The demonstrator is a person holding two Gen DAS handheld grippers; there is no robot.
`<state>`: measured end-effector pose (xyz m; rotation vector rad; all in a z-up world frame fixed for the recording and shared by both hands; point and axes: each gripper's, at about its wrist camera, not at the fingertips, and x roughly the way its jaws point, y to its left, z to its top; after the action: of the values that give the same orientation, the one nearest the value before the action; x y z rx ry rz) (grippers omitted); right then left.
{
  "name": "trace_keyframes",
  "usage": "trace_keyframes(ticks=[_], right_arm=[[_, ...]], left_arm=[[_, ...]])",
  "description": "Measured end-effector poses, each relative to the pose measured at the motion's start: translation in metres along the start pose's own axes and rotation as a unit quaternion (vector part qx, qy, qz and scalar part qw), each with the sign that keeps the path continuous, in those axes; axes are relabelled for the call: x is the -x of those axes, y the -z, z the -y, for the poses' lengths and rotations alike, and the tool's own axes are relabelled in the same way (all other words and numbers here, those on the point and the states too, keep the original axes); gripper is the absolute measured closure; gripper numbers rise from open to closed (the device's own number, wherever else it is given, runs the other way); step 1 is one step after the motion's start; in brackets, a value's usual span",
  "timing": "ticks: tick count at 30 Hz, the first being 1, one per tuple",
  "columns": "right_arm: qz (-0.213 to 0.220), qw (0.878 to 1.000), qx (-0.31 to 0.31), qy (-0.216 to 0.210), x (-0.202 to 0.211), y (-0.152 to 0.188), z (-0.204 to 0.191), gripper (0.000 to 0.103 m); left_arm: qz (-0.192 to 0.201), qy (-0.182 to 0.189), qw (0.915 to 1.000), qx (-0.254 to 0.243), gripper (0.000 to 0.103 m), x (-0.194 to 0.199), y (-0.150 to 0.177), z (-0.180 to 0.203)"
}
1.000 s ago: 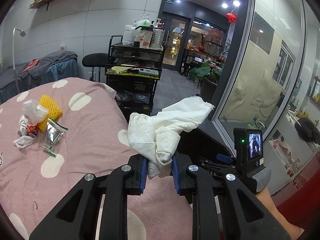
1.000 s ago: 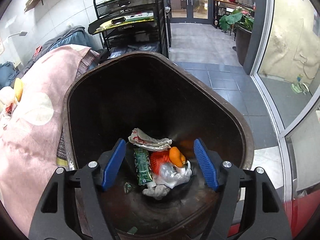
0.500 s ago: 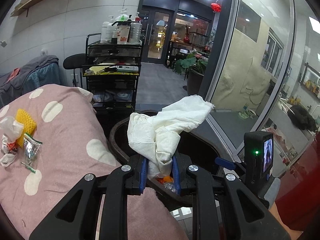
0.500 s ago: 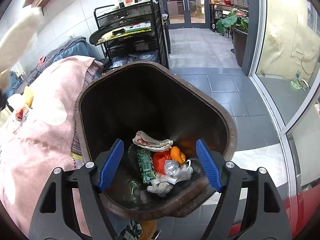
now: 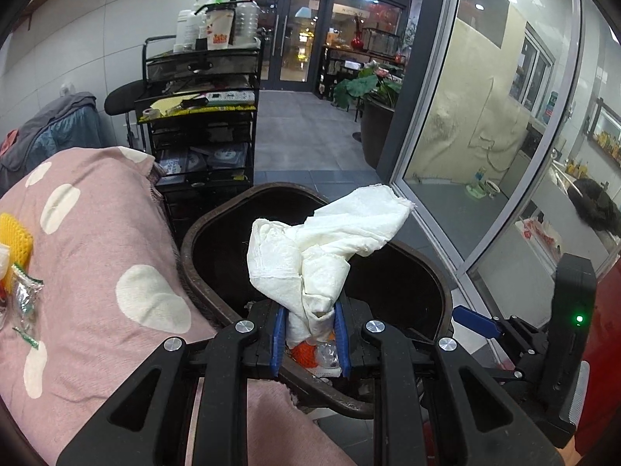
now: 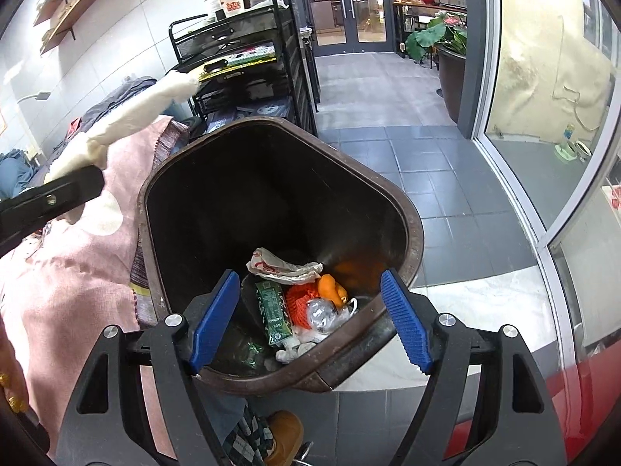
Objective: Collect trash
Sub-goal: 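Lower the white cloth into the black bin and open the left tool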
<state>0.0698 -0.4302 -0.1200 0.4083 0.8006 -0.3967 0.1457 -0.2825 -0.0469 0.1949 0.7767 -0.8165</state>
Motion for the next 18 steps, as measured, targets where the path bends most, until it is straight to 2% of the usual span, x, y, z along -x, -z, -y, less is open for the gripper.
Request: trace_keyframes(ticks=[6,7,8,9,10,11,14,18], right_arm=[[-0.005,1.000,-0.006,-0.001,0.001,0.004,0.004,0.028],[-0.006,1.000,-0.005,0.000,0.001,0.005,0.004,0.028],[-0.006,1.000,-0.006,0.000,0.002,0.005,0.005,0.027],[-0.006,1.000,-0.008,0.000,0.002,0.005,0.006,0.024],[-0.006,1.000,-0.010,0.001,0.003,0.005,0.008,0.022],[-0.005,1.000,-0.014,0.002,0.004,0.006,0.009,0.020],[-0.005,1.000,-0.018,0.004,0.005,0.006,0.012,0.020],[-0.003,1.000,-0.025,0.007,0.005,0.003,0.017,0.017]], left_arm=[[-0.027,0.001,0.9995,-0.018,0.080,-0.021,-0.002,0.011],[-0.031,0.001,0.9993,-0.022,0.073,-0.024,-0.002,0.013],[-0.034,0.001,0.9992,-0.024,0.061,-0.026,-0.002,0.014],[-0.034,0.000,0.9991,-0.024,0.052,-0.027,-0.002,0.014],[-0.032,-0.001,0.9992,-0.024,0.038,-0.027,-0.002,0.014],[-0.028,-0.001,0.9993,-0.024,0.030,-0.027,-0.002,0.015],[-0.024,-0.006,0.9991,-0.034,0.019,-0.026,-0.001,0.018],[-0.018,-0.018,0.9989,-0.038,0.012,-0.022,0.002,0.019]])
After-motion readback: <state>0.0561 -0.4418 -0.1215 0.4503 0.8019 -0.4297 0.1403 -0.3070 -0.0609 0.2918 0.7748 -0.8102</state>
